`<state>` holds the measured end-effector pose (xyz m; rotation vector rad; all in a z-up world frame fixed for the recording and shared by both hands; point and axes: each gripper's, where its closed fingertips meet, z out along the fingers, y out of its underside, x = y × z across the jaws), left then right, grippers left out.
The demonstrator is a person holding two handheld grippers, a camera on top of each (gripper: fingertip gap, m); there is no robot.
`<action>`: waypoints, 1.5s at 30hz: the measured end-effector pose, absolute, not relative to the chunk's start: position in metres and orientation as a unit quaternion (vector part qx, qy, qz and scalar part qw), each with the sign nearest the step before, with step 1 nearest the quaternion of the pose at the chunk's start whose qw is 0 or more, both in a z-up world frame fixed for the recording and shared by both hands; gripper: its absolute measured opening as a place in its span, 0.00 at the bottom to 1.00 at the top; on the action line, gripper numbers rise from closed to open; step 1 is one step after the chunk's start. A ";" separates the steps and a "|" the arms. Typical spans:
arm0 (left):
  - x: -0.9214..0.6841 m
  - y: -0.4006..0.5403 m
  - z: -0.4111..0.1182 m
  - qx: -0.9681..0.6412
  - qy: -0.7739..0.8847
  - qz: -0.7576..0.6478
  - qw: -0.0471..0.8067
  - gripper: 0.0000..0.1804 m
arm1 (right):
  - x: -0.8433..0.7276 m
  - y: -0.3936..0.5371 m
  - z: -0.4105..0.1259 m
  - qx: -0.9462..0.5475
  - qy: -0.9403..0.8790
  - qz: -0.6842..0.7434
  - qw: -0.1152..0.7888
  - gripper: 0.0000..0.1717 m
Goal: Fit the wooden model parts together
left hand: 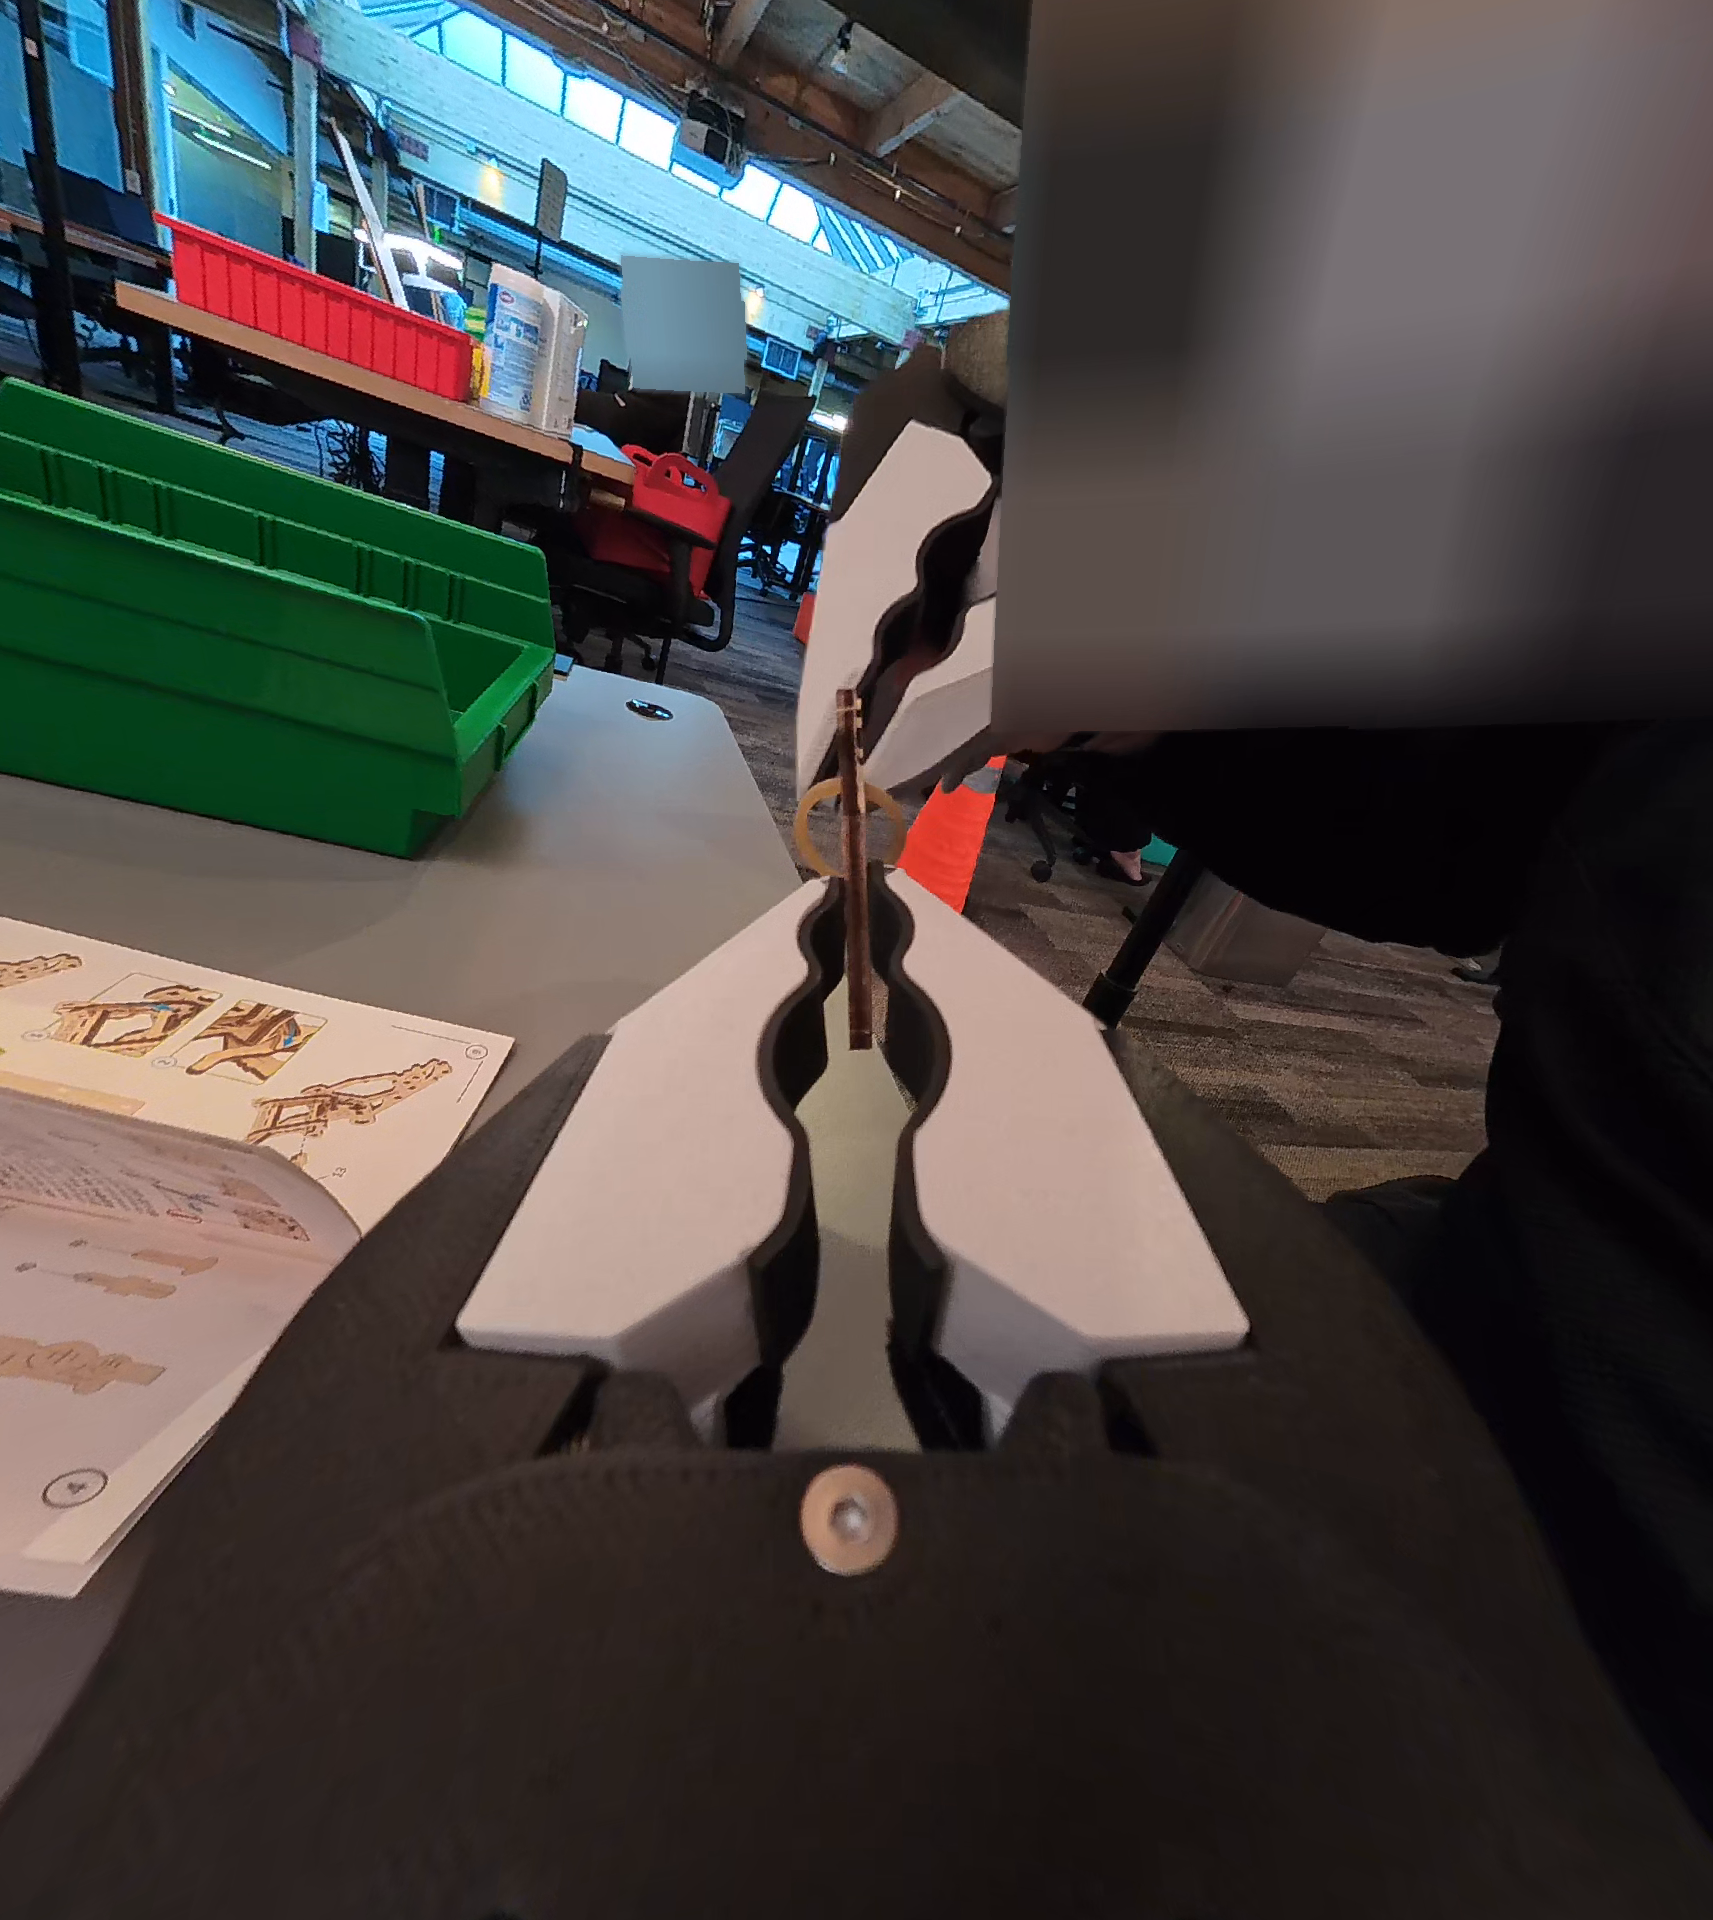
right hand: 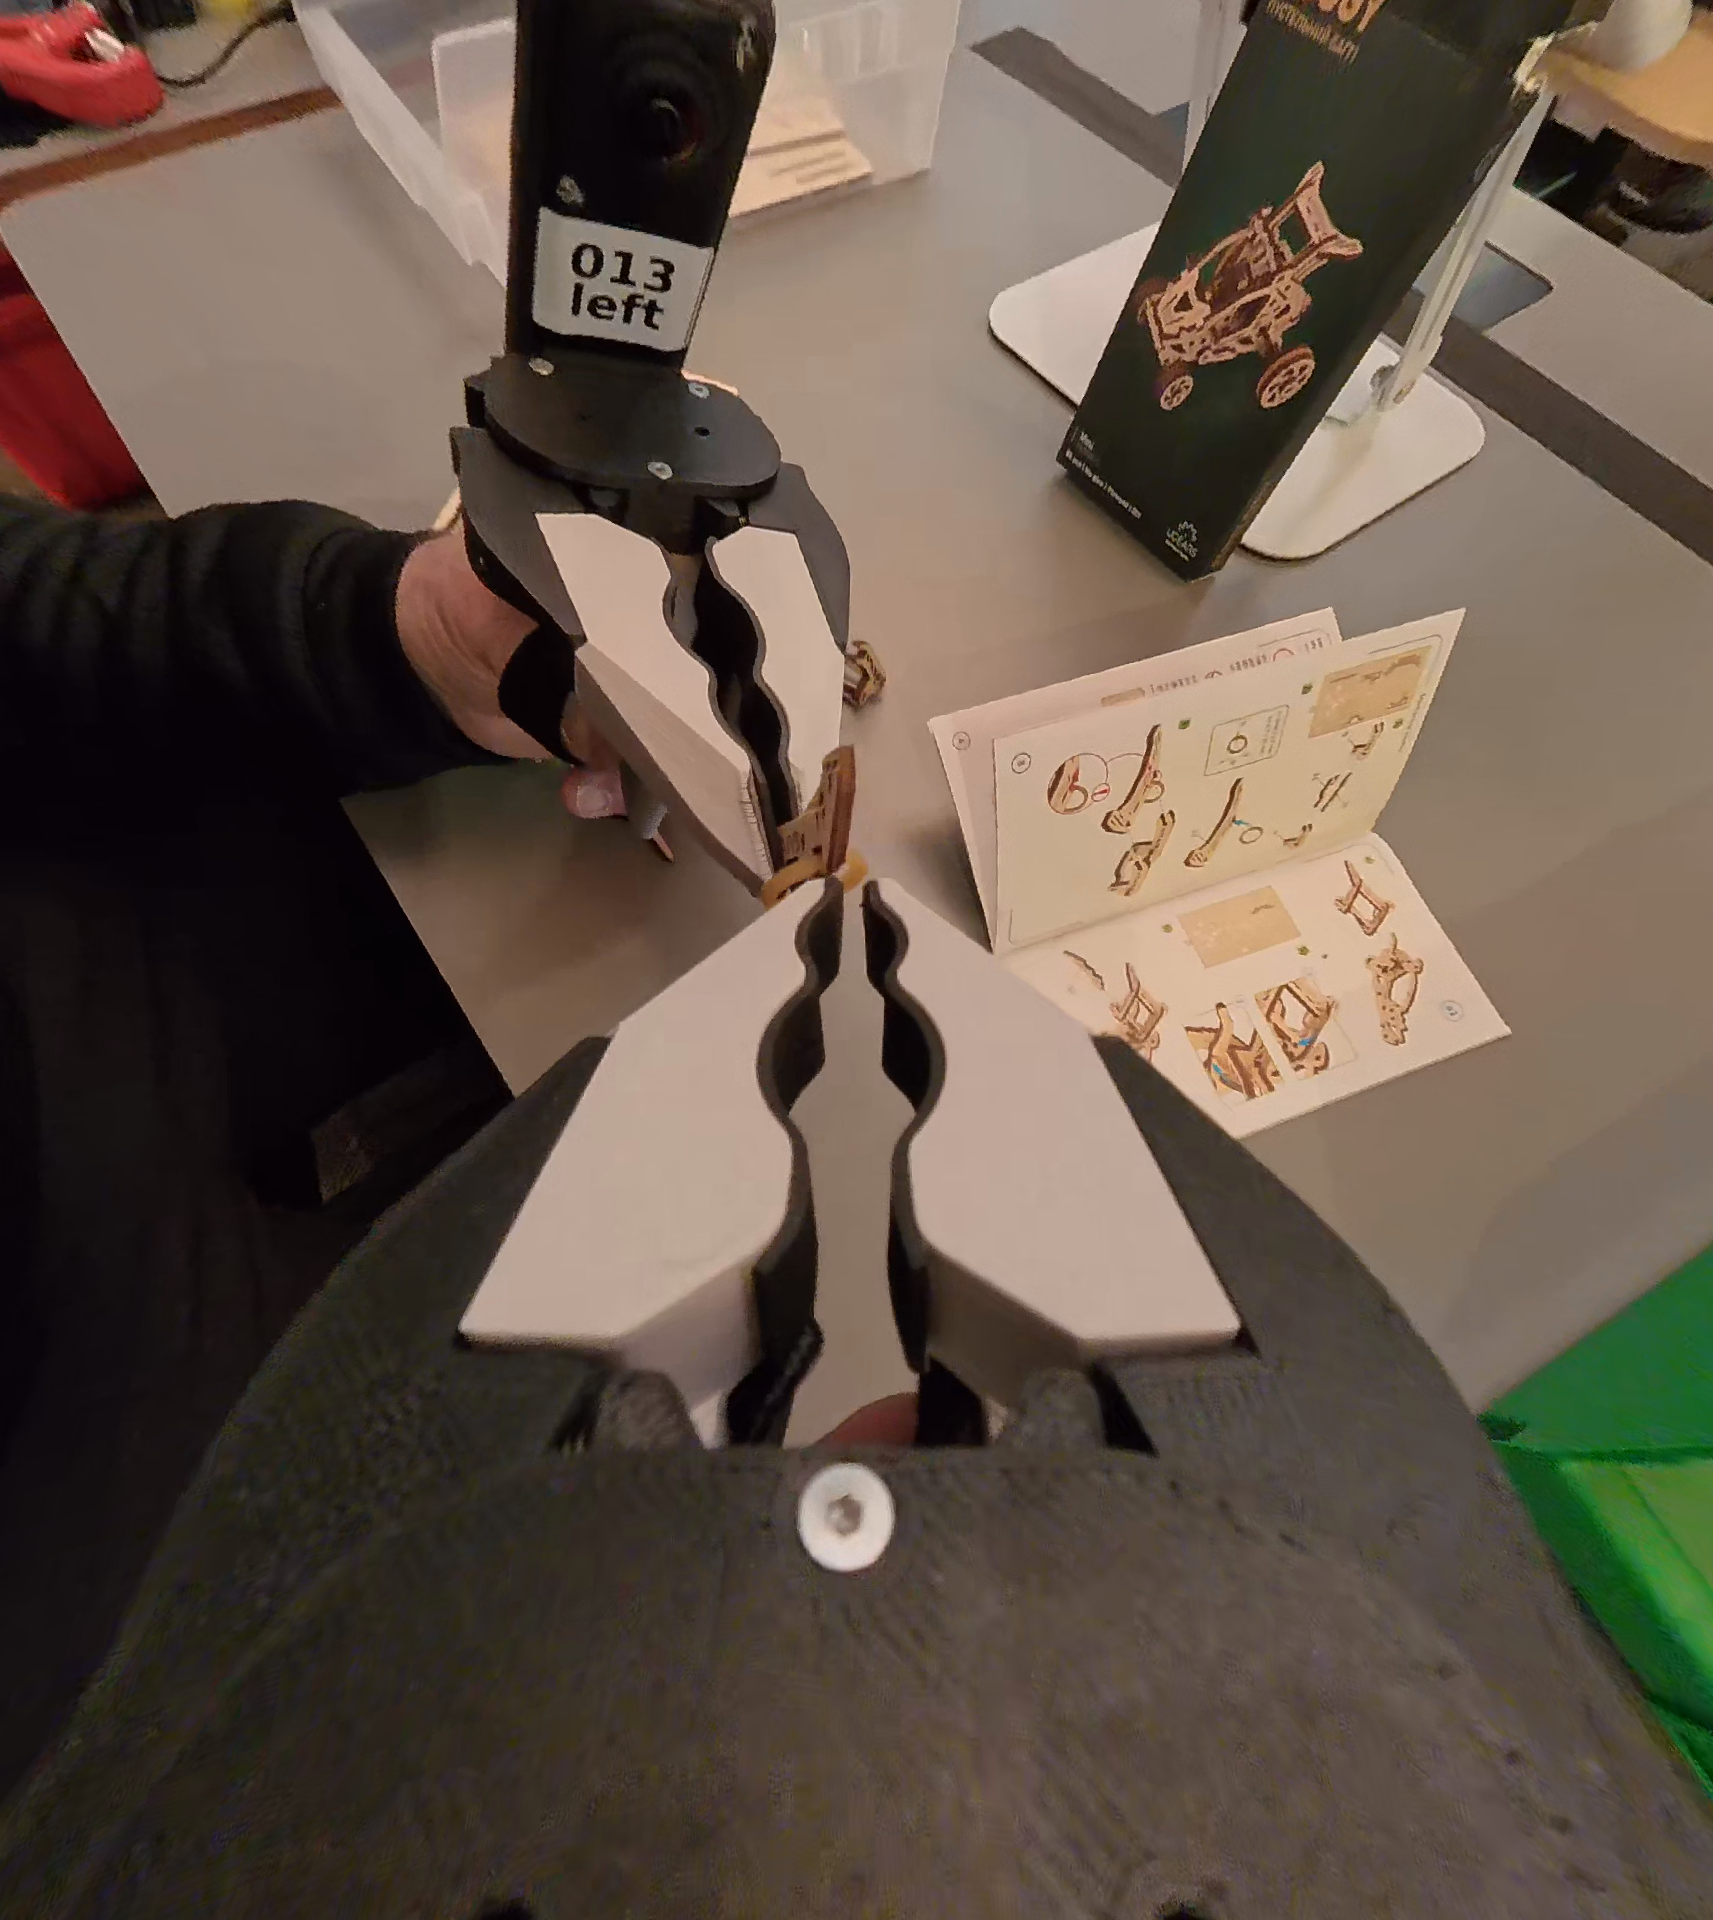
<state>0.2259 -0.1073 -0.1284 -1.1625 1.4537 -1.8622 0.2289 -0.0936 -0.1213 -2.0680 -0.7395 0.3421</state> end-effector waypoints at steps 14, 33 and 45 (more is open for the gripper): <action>0.225 -0.109 -0.127 -0.424 0.532 -0.691 0.246 0.01 | 0.227 -0.099 -0.108 -0.789 -0.261 0.233 0.505 0.04; 0.225 -0.112 -0.129 -0.419 0.541 -0.688 0.241 0.01 | 0.219 -0.098 -0.115 -0.778 -0.276 0.256 0.503 0.03; 0.226 -0.114 -0.130 -0.419 0.548 -0.681 0.244 0.01 | 0.217 -0.098 -0.118 -0.784 -0.289 0.255 0.487 0.03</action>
